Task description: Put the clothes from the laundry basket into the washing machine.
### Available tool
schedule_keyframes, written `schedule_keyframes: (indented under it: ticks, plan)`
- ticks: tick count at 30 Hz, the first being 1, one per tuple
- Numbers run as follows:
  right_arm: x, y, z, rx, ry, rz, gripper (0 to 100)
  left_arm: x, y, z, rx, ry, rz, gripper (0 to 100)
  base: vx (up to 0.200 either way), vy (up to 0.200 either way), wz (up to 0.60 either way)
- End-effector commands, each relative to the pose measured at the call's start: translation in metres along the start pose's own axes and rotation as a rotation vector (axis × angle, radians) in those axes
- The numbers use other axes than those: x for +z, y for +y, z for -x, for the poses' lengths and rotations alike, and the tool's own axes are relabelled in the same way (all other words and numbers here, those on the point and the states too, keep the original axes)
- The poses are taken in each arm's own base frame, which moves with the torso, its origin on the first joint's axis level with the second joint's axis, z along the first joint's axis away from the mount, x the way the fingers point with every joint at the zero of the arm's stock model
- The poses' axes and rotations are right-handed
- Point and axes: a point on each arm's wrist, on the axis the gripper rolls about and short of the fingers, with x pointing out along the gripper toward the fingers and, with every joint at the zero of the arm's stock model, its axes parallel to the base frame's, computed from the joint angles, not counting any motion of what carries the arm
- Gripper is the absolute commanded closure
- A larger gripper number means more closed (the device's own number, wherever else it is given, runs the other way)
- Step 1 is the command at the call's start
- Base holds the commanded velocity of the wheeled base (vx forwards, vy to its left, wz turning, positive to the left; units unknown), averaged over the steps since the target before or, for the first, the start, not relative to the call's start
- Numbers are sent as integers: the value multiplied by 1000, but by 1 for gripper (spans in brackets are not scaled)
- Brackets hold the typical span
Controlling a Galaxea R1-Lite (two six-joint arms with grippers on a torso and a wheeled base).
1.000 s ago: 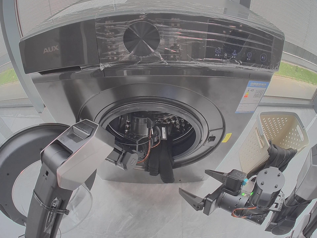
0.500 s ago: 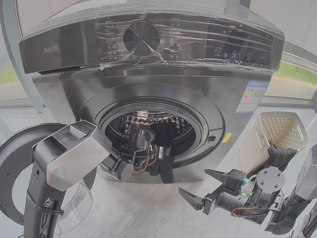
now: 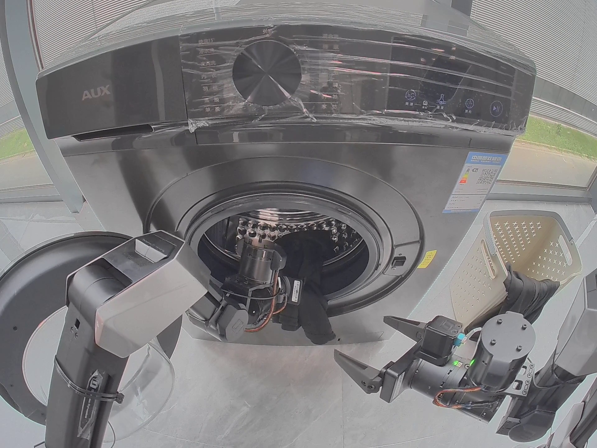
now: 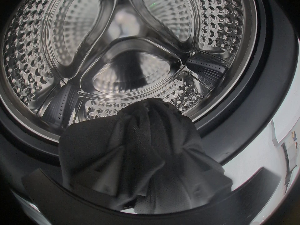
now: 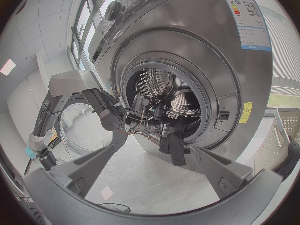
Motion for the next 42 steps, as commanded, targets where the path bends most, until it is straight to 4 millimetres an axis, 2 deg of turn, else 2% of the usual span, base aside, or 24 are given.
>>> schedule_keyframes:
  ticks: [1, 10, 13, 19, 20, 25, 26, 28, 29, 33, 37, 42]
  plan:
    - [0, 0, 0, 2, 1, -1, 0, 5, -1, -3, -9, -31, 16, 100, 0, 0, 0]
    - [3, 2, -3, 6, -16, -16, 0, 53, -7, -18, -19, -267, 122, 100, 0, 0, 0]
    - [3, 1, -3, 5, -17, -16, 0, 58, -6, -22, -4, -302, 130, 100, 0, 0, 0]
    - [3, 1, -3, 5, -17, -16, 0, 52, -4, -23, 1, -293, 126, 100, 0, 0, 0]
    - [3, 1, -3, 5, -17, -16, 0, 52, -4, -22, 1, -293, 126, 0, 0, 0, 0]
    - [2, 1, -3, 3, -13, -16, 0, 50, -7, -16, -6, -270, 123, 0, 0, 0, 0]
    - [2, 1, -3, 3, -13, -16, 0, 51, -7, -7, -13, -245, 115, 0, 0, 0, 0]
    - [2, 1, -3, 4, -13, -16, 0, 47, -7, -3, -15, -217, 108, 0, 0, 0, 0]
    - [2, 2, -2, 4, -11, -15, 0, 40, -7, 1, -15, -166, 93, 0, 0, 0, 0]
    - [1, 1, -2, 3, -8, -15, 0, 30, -7, 11, -40, -98, 74, 0, 0, 0, 0]
    - [1, 1, -2, 3, -7, -14, 0, 15, -5, 13, -49, -43, 32, 0, 0, 0, 0]
    - [0, 1, -2, 1, -3, -14, 0, 8, -5, 11, -47, -20, 19, 0, 0, 0, 0]
